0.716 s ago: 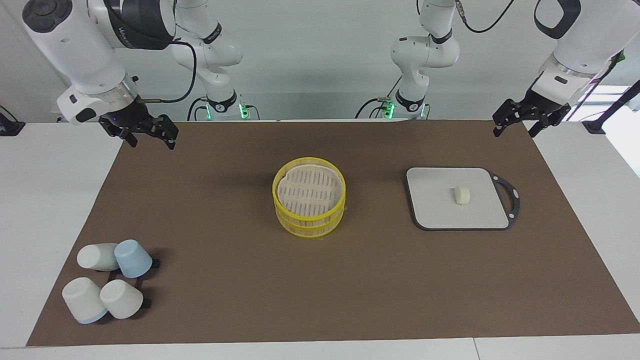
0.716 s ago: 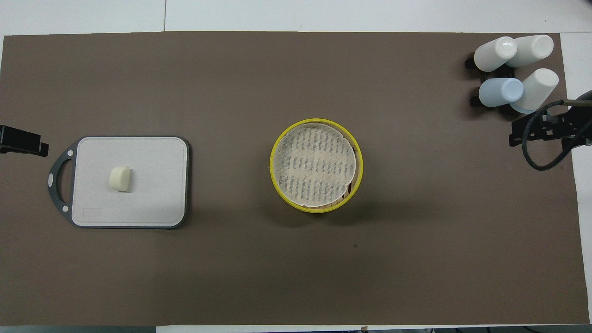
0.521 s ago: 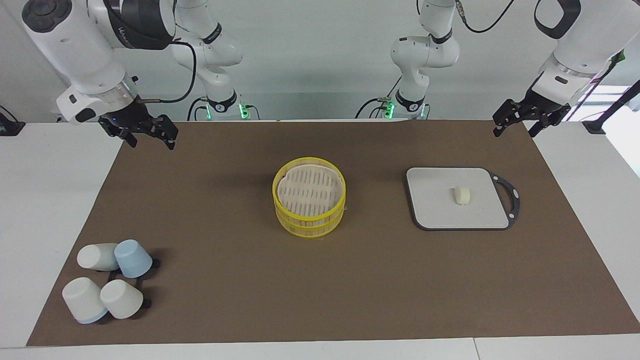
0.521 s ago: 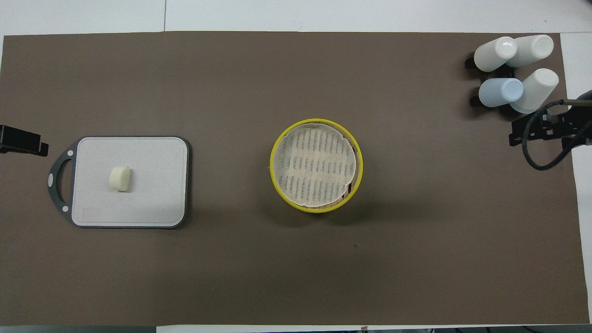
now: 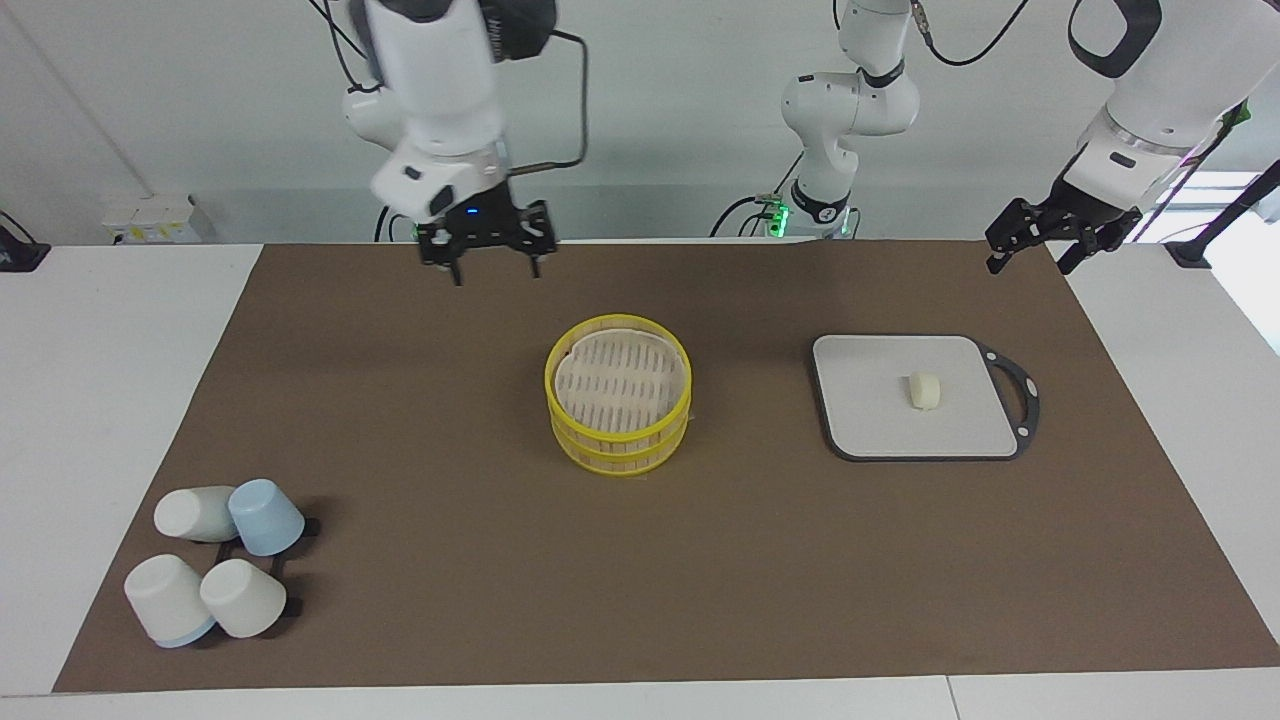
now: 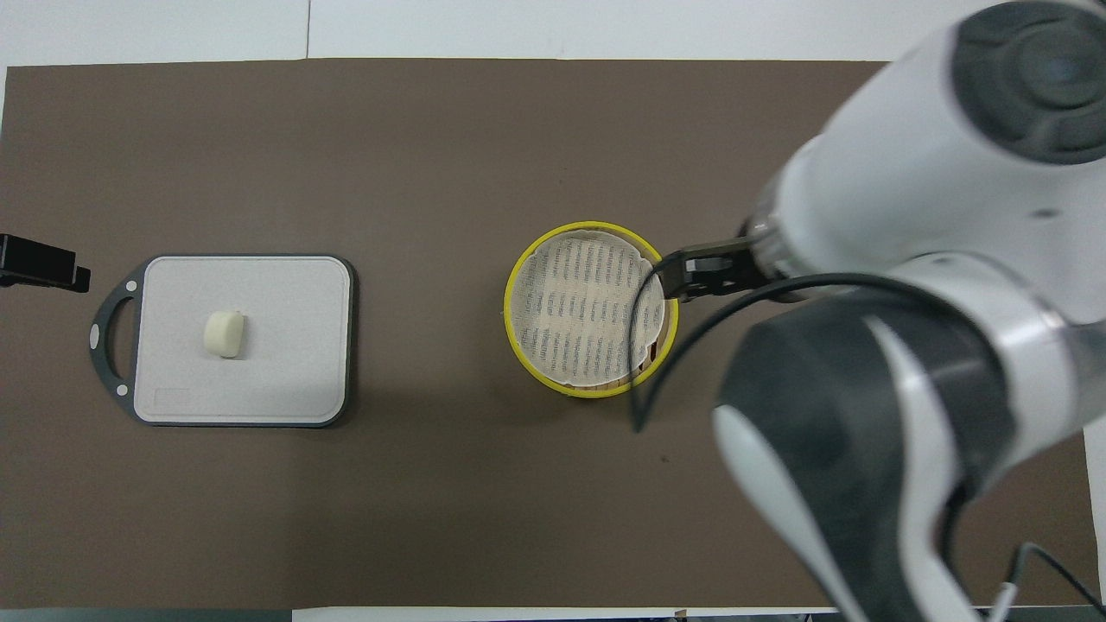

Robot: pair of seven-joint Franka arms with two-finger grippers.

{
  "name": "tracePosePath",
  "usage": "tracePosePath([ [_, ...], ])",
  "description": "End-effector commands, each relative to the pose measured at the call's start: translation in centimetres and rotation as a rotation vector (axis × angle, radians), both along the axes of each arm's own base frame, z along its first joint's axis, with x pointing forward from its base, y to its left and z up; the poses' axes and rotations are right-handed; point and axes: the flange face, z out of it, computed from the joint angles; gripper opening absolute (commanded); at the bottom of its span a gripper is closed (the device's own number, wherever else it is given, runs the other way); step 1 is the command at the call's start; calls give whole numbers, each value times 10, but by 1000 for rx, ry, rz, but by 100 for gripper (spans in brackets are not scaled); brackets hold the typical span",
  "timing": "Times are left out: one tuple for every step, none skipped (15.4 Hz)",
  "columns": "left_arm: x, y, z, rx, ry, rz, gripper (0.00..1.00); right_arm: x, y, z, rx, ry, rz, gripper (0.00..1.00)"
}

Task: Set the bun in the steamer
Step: 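Lift the steamer lid with the right gripper while the left gripper grasps the bun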

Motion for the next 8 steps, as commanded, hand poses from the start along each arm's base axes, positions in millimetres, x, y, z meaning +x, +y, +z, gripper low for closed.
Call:
tracePosePath([
  [-15, 4, -31, 8, -25, 5, 100, 2, 115, -60, 6, -32, -49, 100],
  [-24, 5, -57, 13, -50, 1, 100, -2, 138, -78, 17, -45, -72, 100],
  [-34, 6, -87, 27, -73, -12, 100, -4, 155, -104, 2, -32, -93, 100],
  [-41, 5, -122, 30, -85, -32, 100, -8, 172, -128, -20, -32, -79, 100],
  [-42, 3, -150, 30, -93, -59, 100, -15, 188, -137, -36, -84, -34, 100],
  [-39, 3, -173, 35, -88, -78, 100, -16, 188, -145, -53, -98, -23, 100],
  [-33, 3, -194, 41, -80, -86, 100, -18, 187, -149, -59, -92, -19, 100],
  [-29, 2, -209, 46, -82, -88, 100, -20, 187, -151, -57, -91, -24, 100],
])
